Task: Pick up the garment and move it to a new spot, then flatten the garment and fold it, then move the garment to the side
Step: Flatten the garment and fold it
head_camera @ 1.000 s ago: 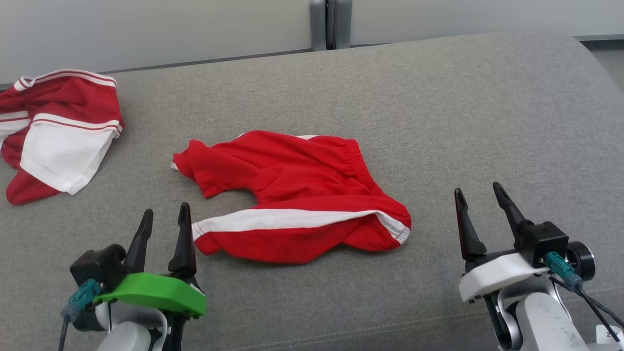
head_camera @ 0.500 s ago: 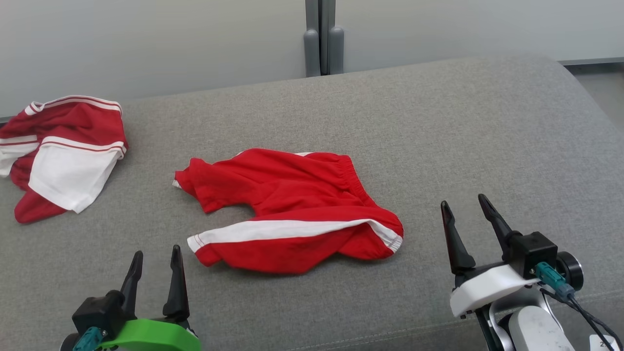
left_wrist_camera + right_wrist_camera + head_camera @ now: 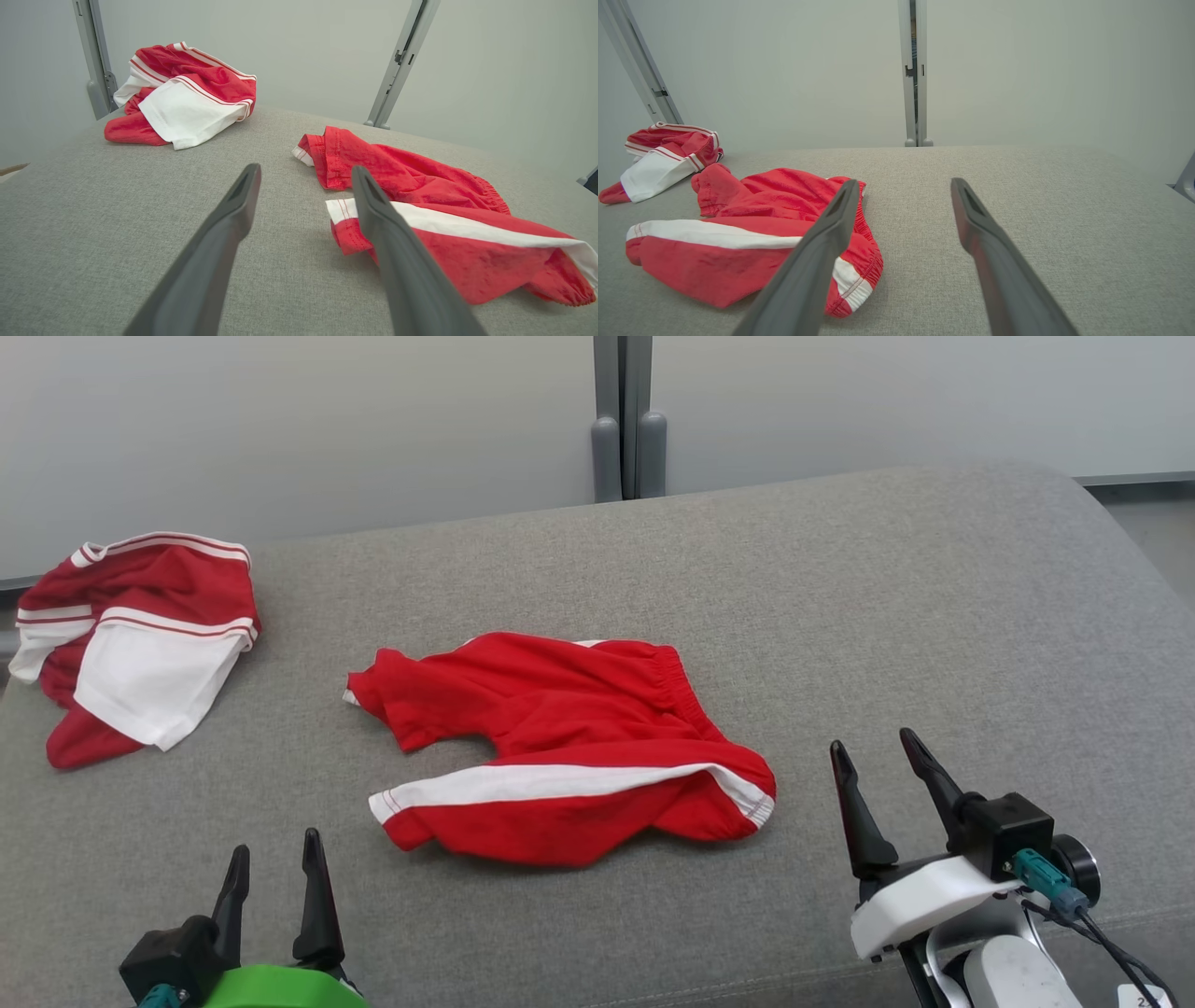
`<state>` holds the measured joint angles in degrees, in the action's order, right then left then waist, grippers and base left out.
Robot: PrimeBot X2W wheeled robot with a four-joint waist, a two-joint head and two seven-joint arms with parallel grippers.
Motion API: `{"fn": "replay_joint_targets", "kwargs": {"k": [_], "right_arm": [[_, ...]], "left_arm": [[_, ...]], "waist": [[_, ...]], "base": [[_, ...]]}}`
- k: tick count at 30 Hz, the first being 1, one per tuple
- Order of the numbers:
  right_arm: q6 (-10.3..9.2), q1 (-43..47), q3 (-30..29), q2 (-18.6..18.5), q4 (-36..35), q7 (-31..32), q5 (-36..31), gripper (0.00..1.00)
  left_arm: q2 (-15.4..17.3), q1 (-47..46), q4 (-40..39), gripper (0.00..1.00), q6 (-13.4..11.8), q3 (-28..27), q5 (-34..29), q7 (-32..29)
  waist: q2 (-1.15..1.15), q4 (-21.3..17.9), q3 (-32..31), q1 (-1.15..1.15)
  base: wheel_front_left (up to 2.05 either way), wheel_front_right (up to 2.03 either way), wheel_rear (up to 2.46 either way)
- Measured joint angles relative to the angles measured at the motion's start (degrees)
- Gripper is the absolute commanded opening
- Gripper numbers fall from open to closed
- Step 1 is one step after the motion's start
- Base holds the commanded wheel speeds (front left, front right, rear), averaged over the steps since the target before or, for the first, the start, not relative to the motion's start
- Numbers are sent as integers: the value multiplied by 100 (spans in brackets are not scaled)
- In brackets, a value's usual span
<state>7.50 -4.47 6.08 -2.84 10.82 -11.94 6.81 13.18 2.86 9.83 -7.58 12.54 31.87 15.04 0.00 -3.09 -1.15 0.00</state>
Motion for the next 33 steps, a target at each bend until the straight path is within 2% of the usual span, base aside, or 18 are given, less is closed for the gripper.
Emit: {"fn": "replay_joint_targets", "kwargs": {"k": [8, 17, 21, 28, 33], "right_arm": [[0, -52, 70, 2, 155, -24, 53, 100], [0, -51, 110, 2, 250, -35, 56, 100], [0, -49, 116, 2, 310, -35, 58, 100], [0, -52, 166, 2, 358, -52, 55, 100], [0, -69, 181, 3, 368, -52, 51, 100]], "left_arm": [[-127, 30, 63, 100, 59, -8, -124, 0], [-118, 37, 183, 100, 136, 36, -149, -51], [-166, -3, 289, 100, 230, 110, -25, -309], [-314, -630, 826, 100, 544, 20, 710, -1109], [-420, -1115, 1215, 100, 655, -63, 1173, -1733]], "waist": [[0, 50, -60, 0], [0, 52, -74, 0], [0, 56, -43, 0], [0, 30, 68, 0], [0, -18, 184, 0]], "base": [[0, 0, 0], [0, 0, 0], [0, 0, 0], [0, 0, 0], [0, 0, 0]]}}
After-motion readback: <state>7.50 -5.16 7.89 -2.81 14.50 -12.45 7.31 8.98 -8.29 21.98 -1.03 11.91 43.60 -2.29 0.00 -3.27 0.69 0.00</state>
